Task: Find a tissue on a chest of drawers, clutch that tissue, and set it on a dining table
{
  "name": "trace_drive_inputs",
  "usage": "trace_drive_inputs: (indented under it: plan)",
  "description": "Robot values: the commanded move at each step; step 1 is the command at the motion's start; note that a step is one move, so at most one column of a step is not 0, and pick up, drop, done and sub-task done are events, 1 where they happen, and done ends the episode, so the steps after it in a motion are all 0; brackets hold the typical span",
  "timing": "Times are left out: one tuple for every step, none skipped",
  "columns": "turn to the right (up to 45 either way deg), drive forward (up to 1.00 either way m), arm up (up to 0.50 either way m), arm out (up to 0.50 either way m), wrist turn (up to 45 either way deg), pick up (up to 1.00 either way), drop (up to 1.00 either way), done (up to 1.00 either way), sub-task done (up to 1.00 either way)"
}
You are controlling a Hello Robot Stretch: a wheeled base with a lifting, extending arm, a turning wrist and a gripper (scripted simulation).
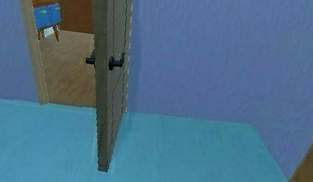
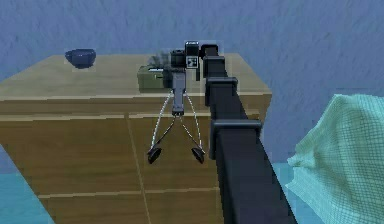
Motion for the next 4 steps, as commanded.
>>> trace_drive_inputs:
  plan:
    - [0.0,0.00,0.00,0.00,45.0,0.00,0.00,0.00,0.00]
    - [0.0,0.00,0.00,0.00,45.0,0.00,0.00,0.00,0.00]
    - [0.0,0.00,0.00,0.00,45.0,0.00,0.00,0.00,0.00]
    - [0.0,0.00,0.00,0.00,24.0,0.00,0.00,0.00,0.00]
